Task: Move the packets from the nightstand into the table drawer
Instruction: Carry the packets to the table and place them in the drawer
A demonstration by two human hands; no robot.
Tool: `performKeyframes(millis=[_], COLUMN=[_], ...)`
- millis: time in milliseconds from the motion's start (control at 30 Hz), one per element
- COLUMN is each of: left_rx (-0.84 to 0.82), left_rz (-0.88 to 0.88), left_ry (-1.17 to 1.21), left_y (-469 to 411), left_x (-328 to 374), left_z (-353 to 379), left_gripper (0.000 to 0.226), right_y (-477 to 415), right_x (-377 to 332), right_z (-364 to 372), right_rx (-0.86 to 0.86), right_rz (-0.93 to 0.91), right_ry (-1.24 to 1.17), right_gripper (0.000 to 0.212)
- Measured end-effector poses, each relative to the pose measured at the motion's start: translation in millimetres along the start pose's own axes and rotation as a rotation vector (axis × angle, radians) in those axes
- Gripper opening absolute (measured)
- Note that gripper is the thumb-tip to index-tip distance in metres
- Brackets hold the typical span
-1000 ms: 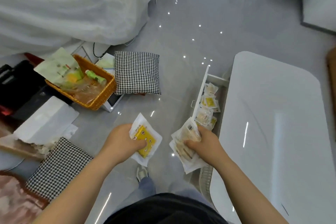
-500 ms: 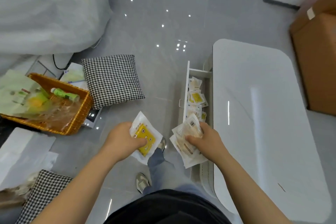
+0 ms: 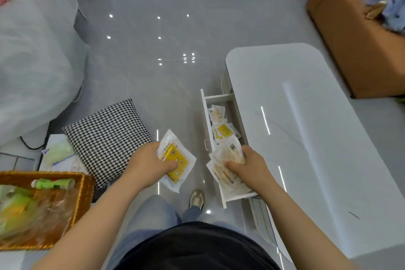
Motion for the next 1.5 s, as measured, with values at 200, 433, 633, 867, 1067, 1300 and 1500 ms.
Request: performKeyframes(millis=[200, 433, 633, 867, 1067, 1300, 1500], left_rx=[-0.124, -0.274, -0.376, -0.486, -0.528, -0.584, -0.587], left_rz=[0.093, 0.237, 0.339, 0.409, 0.446, 0.469, 0.388], left_ry=[-0.113, -0.238, -0.37, -0.464, -0.564, -0.623, -0.572], left_y=[-57.8, -120.3, -164.6, -192.1, -219.9, -255.1, -296.6], left_x=[33.7, 68.4, 92.2, 119.0, 152.6, 198.0, 217.8], left_z=[-6.5, -29.8, -32.1, -2.9, 31.6, 74.1, 107.8], left_gripper=[0.015, 0.014, 0.016, 0.017, 0.018, 0.013, 0.018], right_y=[-17.9, -29.9, -25.9, -13.6, -32.3, -68.3, -92.6], right_x=[4.0, -5.6, -9.2, 7.9, 27.5, 57.5, 78.4], right_z=[-12.4, -11.5, -0.1, 6.3, -5.3, -35.4, -54.8], right_rx=[0.101, 0.282, 0.412, 0.534, 0.592, 0.558, 0.537], right_rz=[0.129, 0.318, 0.45, 0.56, 0.599, 0.659, 0.698], right_ry=[-0.085, -0.145, -0.279, -0.434, -0.516, -0.534, -0.516], right_gripper=[0.028, 0.026, 0.023, 0.029, 0.031, 0.024, 0.023])
Point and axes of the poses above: each hand's wrist, its own y-axis away from the middle knuckle, its own z-axis out of the palm, x = y × z, the point moved 10 cm from there along -y, towards the middle knuckle, and after that the axes turned 2 degrees about -z, right-handed, at the moved point
